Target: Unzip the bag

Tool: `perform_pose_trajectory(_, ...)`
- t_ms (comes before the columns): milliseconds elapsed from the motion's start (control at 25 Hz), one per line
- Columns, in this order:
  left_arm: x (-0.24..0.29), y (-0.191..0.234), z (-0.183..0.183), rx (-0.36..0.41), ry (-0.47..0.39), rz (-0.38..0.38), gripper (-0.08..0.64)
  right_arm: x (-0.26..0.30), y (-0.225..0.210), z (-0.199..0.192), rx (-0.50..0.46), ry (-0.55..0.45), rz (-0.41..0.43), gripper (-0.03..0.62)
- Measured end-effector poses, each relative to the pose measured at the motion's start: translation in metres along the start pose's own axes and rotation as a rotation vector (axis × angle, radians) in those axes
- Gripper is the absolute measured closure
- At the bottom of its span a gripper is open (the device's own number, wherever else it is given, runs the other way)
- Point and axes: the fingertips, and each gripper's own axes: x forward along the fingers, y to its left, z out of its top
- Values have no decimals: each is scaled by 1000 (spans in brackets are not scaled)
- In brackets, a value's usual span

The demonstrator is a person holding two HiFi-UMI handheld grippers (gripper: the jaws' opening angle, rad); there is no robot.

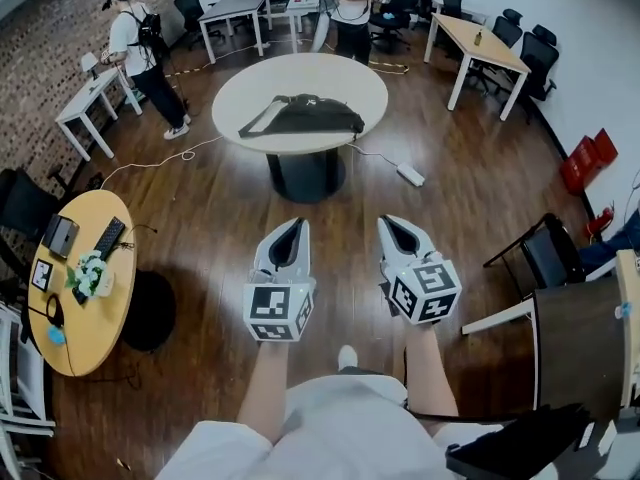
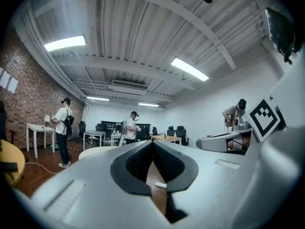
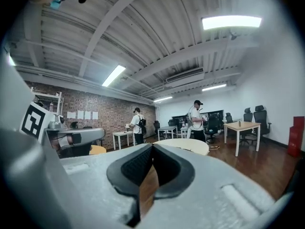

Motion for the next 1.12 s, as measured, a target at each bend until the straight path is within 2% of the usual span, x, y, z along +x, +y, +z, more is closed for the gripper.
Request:
perform_pose_trajectory(120, 53, 4, 1, 29, -2, -6, 543, 40, -45, 5, 36, -10, -14, 601)
perform_pose_trajectory(280, 110, 26, -25, 12, 55, -7, 542, 97, -74, -20, 70, 62, 13, 601)
perform_pose_trajectory(400, 166, 54, -33, 1, 55, -11, 543, 152, -94, -26, 64, 73, 18, 601)
perform_pose_trajectory(560, 255, 106, -60, -35, 65, -29, 543, 245, -123, -42, 64, 99, 19, 601)
perform_pose_trajectory(680, 338, 140, -59, -59, 51, -84, 542, 324, -147, -30, 43, 112, 23, 601)
perform_pose_trajectory(800, 413, 173, -42, -57, 42, -137, 543, 393, -169, 5, -11, 81, 30, 601)
perform_pose_trajectory(880, 450, 194, -39, -48, 44, -165, 543, 423, -195, 18, -104, 74, -2, 601)
perform_pose_trajectory(960, 479, 216, -50, -64, 66, -164, 543, 441, -232, 13, -174, 118, -83, 601)
perform_pose_trajectory(1000, 492, 226, -59, -81, 90, -158, 543, 447, -253, 6, -167, 151, -129, 601)
perform_pose_trajectory(1120, 527, 234, -95, -112, 187, -181, 541, 455, -304, -23, -48, 231, -217, 601)
